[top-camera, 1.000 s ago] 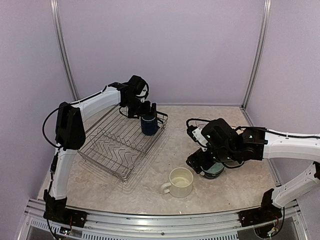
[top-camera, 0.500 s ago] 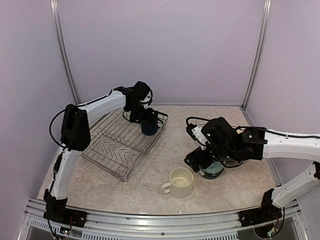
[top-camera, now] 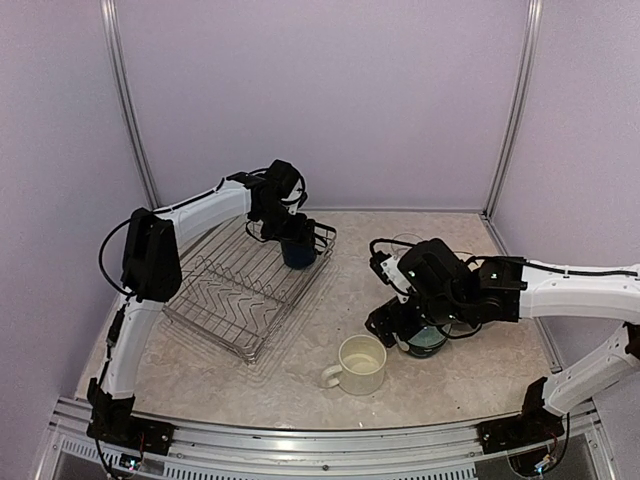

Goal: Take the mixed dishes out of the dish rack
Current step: Grab the cup from the dish rack.

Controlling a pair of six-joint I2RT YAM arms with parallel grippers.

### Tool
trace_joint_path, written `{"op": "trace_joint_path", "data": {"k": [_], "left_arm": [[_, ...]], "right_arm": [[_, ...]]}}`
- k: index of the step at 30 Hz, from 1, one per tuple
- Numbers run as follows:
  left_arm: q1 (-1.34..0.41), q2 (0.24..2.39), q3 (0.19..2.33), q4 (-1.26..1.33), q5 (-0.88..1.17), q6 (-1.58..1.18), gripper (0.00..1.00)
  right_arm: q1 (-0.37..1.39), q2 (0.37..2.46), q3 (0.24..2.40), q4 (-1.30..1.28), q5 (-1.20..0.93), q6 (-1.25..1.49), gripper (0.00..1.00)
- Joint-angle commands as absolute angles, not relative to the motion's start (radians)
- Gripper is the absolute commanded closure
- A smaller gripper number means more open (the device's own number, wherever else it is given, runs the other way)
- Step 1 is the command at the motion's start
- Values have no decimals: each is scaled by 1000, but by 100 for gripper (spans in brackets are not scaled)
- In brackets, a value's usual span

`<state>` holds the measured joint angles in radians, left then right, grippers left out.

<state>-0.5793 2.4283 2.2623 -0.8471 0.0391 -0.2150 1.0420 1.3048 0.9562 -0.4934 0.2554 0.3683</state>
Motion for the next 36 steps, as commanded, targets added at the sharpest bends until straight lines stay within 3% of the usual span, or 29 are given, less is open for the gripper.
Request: {"op": "trace_joint_path", "data": {"k": [1, 8, 20, 30, 36], "left_arm": [[-583, 2423, 2257, -810, 64, -202, 23], [-583, 2320, 2149, -790, 54, -206, 46], [-569, 2104, 1904, -736, 84, -246, 61], [-532, 2035, 1841, -722, 168, -289, 68], [-453, 1940, 1775, -664, 341, -398, 69]], "right_arm": [[1035, 1335, 969, -485, 264, 380, 5], [1035, 1340, 967, -436, 253, 377, 5], [1019, 1367, 961, -365, 219, 387, 4], [998, 1370, 935, -295, 187, 405, 2], [948, 1381, 940, -191, 101, 466, 2]]}}
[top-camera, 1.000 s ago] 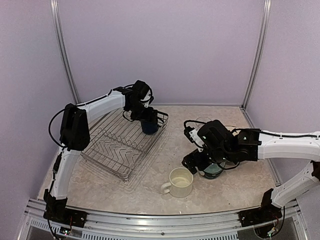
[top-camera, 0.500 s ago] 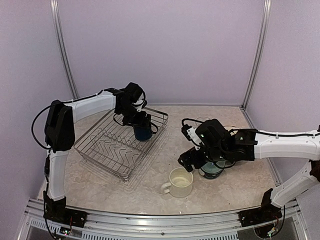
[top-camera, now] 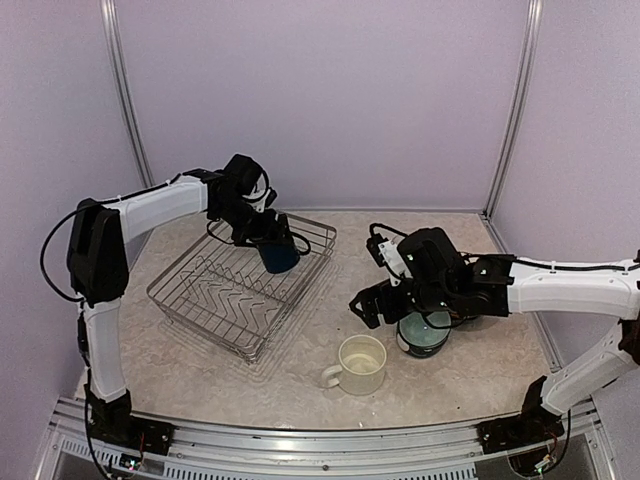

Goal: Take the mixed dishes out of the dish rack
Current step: Grab the cup from the dish rack, then pass from the left arm to the right

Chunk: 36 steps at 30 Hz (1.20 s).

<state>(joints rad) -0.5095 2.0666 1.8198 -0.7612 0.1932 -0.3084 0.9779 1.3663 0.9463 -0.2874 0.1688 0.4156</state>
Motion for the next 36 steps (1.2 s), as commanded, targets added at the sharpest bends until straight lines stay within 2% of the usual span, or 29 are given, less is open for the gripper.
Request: {"op": "trace_joint_path", "data": {"k": [1, 12, 18, 22, 28, 36], "left_arm": [[-436, 1909, 1753, -641, 396, -422, 69], [-343, 1717, 1571, -457, 683, -642, 72], [-336, 1653, 1458, -237, 866, -853, 73], [-346, 1642, 1366, -1, 937, -1018, 74], [-400, 1646, 1281, 204, 943, -1130, 76], [-447, 1649, 1190, 463, 942, -1211, 77]], "right_arm": [[938, 1387, 949, -171, 74, 479, 2], [836, 1539, 1101, 85, -221, 564, 3], [820, 1628, 1165, 344, -368, 667, 6], [816, 1677, 1191, 466, -401, 725, 9], [816, 1726, 1217, 561, -421, 800, 16], [811, 1736, 1195, 629, -413, 894, 37]]}}
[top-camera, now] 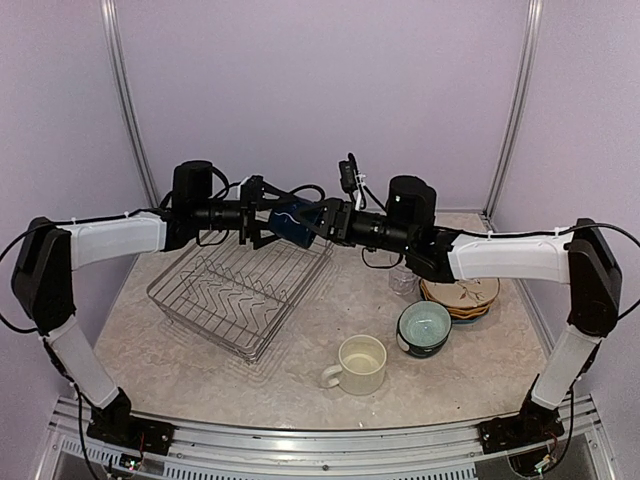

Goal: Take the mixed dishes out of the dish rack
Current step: Pass from the left arm to the right, then place the cup at the center of the board.

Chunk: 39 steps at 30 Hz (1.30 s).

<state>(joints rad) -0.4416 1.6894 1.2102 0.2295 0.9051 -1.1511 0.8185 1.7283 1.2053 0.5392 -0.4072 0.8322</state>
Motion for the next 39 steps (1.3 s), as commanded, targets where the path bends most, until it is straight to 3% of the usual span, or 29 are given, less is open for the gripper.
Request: {"op": "trace_joint_path", "data": {"k": [1, 8, 11, 13, 15, 19, 20, 28, 39], "left_arm": [[-449, 1649, 1187, 474, 945, -1215, 77], [-477, 1664, 1153, 574, 953, -1267, 77], [-488, 1668, 1146, 587, 948, -1269, 77], [-494, 1675, 1146, 584, 944, -1260, 75], [-494, 1677, 1147, 538, 939, -1231, 63], [-478, 1644, 1132, 396, 888, -1114, 4], [-470, 1622, 1129, 355, 872, -1079, 2], [-393, 1511, 1127, 104, 782, -863, 1], [-366, 1422, 1177, -122, 665, -679, 1]], "right_arm": [[808, 1731, 1189, 634, -411, 887, 39], [806, 1695, 1170, 579, -337, 820, 78], [808, 1679, 1171, 541, -308, 784, 99], [808, 1671, 1176, 523, -305, 759, 100], [808, 1655, 1173, 506, -298, 731, 100], [810, 1610, 1154, 427, -272, 660, 100], [810, 1593, 1141, 410, -266, 641, 100], [810, 1468, 1065, 215, -261, 536, 100], [878, 1603, 1286, -560, -42, 425, 100]]}}
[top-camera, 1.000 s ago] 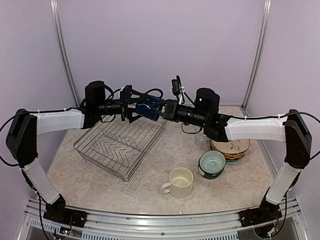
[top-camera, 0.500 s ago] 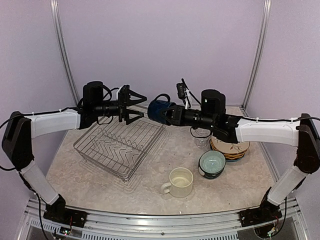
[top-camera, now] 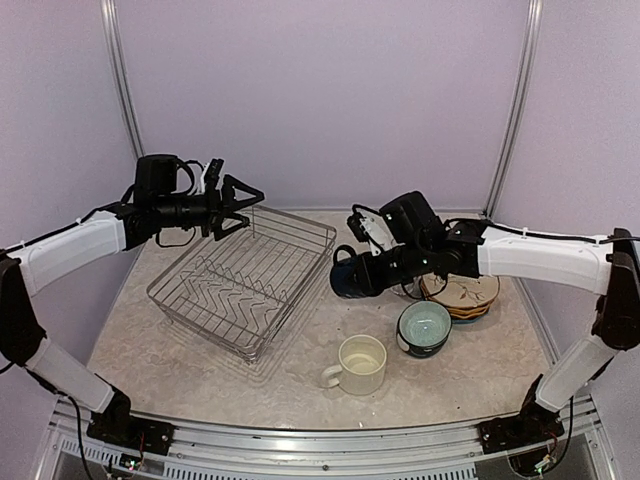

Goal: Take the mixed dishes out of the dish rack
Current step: Place the cup at the center of the board.

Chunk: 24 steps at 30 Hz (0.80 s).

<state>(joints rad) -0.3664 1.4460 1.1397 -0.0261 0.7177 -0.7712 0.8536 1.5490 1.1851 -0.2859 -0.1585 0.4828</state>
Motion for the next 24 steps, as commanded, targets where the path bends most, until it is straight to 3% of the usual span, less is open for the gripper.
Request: {"op": "trace_joint_path", "data": {"k": [1, 9, 16, 24], "left_arm": [[-366, 1422, 1179, -123, 664, -677, 1], [-376, 1441, 1194, -131, 669, -669, 1], [-379, 1409, 1197, -184, 627, -629, 1], [-379, 1360, 1216, -237, 561, -585, 1]], "right_arm": [[883, 1631, 1312, -610, -18, 424, 100], [890, 1823, 1471, -834, 57, 401, 100], [892, 1878, 1496, -874, 79, 398, 99], [893, 1853, 1490, -823, 107, 400, 65]]}}
